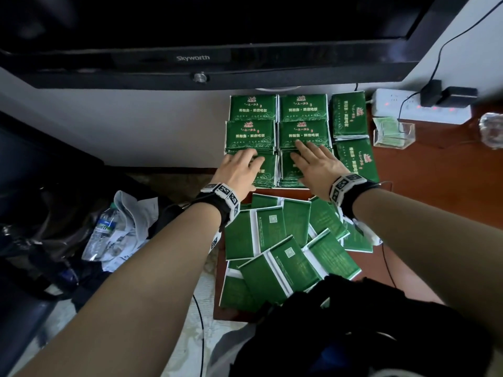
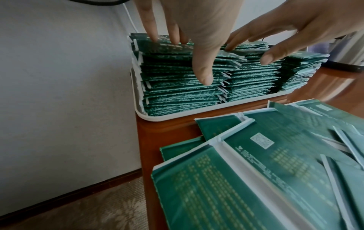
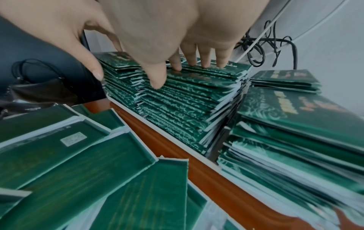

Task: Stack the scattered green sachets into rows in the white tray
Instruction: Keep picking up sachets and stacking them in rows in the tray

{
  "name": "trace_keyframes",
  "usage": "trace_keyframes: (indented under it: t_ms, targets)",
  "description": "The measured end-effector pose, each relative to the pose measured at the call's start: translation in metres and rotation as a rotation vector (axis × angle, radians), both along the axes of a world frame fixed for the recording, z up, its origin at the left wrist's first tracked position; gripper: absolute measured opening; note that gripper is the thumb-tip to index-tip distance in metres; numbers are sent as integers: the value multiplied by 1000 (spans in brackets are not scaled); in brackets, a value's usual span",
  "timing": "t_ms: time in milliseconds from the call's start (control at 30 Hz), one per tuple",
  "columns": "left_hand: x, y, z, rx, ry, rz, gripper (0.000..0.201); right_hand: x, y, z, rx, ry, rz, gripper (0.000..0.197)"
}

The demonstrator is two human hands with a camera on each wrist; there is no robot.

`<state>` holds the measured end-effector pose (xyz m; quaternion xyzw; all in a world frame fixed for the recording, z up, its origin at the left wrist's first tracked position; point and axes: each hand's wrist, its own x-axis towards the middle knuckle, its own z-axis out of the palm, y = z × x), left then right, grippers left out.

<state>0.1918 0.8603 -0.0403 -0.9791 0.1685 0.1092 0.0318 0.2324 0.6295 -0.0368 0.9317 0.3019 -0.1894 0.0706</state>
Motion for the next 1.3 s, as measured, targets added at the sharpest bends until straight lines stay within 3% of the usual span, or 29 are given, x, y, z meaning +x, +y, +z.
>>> trace_keyframes:
  t_ms: [200, 867, 1033, 1300]
  targets:
    - [1, -4, -3, 14, -54, -28, 81, 4, -2, 0, 9, -4, -1, 74]
    - [15, -10, -6, 31, -88, 8, 59, 5, -4, 1, 24, 3, -8, 73]
    - [17, -9, -7, 8, -22, -61, 77, 5, -4, 0, 29, -6, -16, 74]
    - [20, -10, -3, 55, 3, -156, 64, 4, -5, -1, 52, -2, -30, 74]
